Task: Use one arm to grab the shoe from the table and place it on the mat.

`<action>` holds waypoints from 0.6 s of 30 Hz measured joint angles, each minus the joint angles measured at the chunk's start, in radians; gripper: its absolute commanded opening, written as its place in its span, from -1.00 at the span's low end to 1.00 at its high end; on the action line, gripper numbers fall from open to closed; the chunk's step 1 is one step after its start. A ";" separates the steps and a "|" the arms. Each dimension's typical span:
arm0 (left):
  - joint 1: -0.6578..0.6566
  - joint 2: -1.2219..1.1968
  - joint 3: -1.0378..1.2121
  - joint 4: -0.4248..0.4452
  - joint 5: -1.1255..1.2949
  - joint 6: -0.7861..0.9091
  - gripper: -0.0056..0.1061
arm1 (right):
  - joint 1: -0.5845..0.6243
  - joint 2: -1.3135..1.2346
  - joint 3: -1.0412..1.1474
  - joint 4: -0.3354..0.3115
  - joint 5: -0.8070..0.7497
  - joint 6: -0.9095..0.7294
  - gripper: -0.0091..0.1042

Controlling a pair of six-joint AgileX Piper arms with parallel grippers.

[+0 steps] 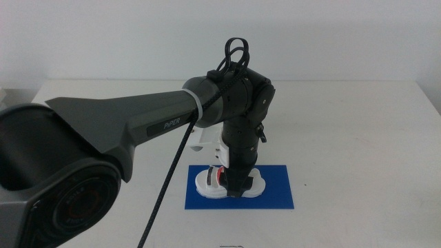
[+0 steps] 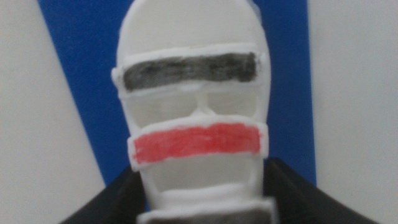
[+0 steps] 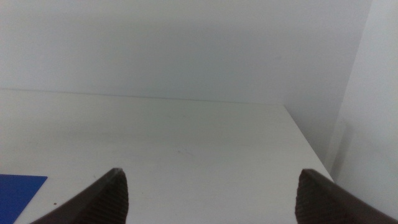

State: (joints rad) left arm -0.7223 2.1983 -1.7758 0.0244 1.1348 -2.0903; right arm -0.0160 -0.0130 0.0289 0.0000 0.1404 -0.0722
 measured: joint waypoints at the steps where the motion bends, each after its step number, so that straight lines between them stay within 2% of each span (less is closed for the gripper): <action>1: 0.000 0.000 0.000 0.003 -0.004 0.000 0.61 | 0.000 0.000 0.000 0.000 0.000 0.000 0.82; 2: 0.000 0.004 0.000 0.004 -0.008 0.000 0.75 | 0.000 0.000 0.000 0.000 0.000 0.000 0.82; 3: 0.000 0.007 0.000 0.005 -0.009 0.000 0.79 | 0.000 0.000 0.000 0.000 0.000 0.000 0.82; 8: 0.000 -0.006 -0.038 0.015 0.033 0.013 0.78 | 0.000 0.000 0.000 0.000 0.000 0.000 0.82; 11: 0.000 -0.063 -0.090 0.030 0.074 0.101 0.78 | 0.000 0.000 0.000 0.000 0.000 0.000 0.82; 14: 0.000 -0.153 -0.126 0.046 0.082 0.298 0.78 | 0.000 0.000 0.000 0.000 0.000 0.000 0.82; 18: 0.000 -0.270 -0.138 0.084 0.096 0.751 0.78 | 0.000 0.000 0.000 0.000 0.000 0.000 0.82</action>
State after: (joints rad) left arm -0.7223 1.9278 -1.9136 0.1088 1.2311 -1.3394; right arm -0.0160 -0.0130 0.0289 0.0000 0.1404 -0.0722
